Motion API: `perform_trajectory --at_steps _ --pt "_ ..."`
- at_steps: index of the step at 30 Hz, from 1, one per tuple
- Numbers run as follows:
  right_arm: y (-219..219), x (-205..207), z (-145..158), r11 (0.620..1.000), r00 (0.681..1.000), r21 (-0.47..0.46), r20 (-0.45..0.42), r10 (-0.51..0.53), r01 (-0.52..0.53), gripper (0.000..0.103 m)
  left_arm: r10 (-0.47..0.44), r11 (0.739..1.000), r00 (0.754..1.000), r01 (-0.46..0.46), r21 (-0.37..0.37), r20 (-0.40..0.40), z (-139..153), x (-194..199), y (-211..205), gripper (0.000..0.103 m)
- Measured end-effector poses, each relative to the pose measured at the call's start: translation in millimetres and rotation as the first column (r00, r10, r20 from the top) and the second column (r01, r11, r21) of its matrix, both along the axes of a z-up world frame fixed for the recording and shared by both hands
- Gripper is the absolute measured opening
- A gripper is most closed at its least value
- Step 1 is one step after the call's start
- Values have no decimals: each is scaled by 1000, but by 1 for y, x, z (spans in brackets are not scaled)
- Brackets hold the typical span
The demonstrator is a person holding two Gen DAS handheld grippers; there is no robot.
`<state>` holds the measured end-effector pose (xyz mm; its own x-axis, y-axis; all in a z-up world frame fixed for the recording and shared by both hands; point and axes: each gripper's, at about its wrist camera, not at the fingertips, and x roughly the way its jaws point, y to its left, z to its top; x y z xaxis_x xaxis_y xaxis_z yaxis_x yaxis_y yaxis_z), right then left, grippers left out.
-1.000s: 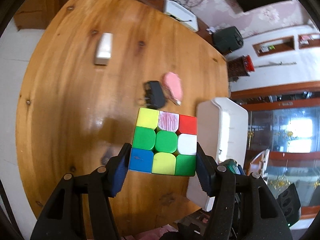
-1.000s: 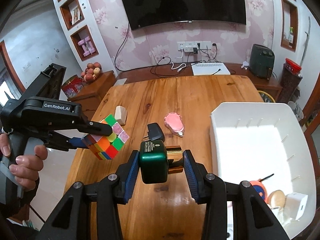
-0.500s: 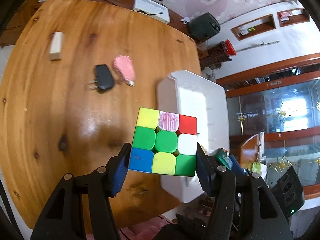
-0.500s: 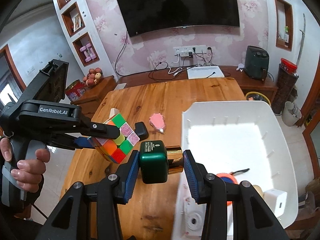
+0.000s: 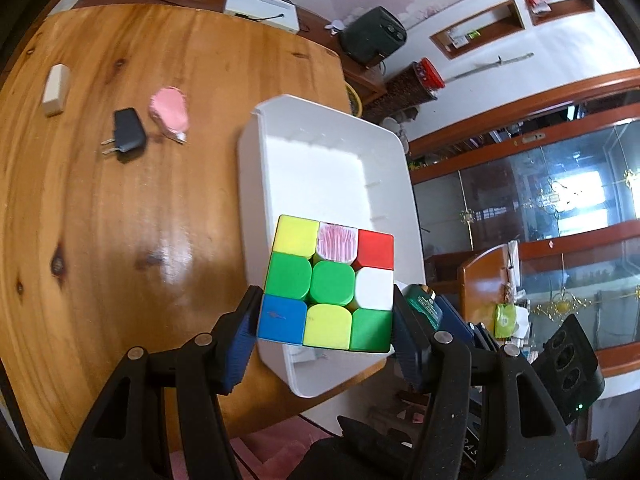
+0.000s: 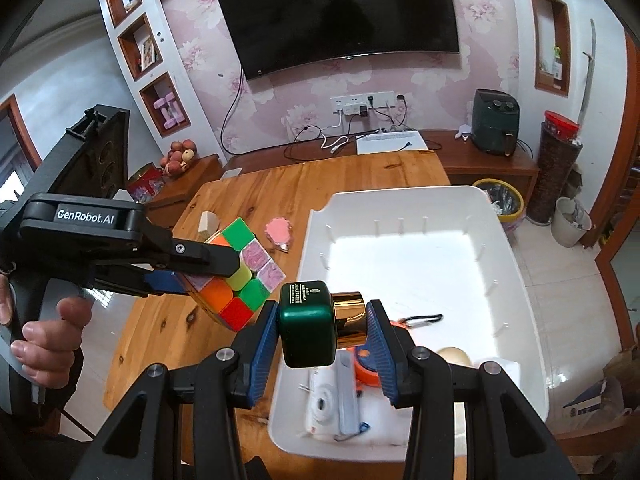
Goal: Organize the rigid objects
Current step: 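Lift the cube with left tool while right tool carries the green box toward the bin, then lower the cube into the bin with left tool while right tool lowers the green box in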
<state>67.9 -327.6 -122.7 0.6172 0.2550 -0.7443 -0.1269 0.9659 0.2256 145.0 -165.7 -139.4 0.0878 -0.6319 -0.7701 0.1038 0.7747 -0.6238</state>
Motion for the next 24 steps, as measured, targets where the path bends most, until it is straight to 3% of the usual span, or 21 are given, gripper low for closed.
perform_trajectory --at_steps 17,24 --pt "-61 -22 -15 999 998 -24 -38 -47 46 44 -60 996 998 59 61 4 -11 -32 -58 63" --pt "-78 -7 -35 995 991 -78 -118 -65 56 44 -73 993 997 72 88 -1 -19 -39 -77 63"
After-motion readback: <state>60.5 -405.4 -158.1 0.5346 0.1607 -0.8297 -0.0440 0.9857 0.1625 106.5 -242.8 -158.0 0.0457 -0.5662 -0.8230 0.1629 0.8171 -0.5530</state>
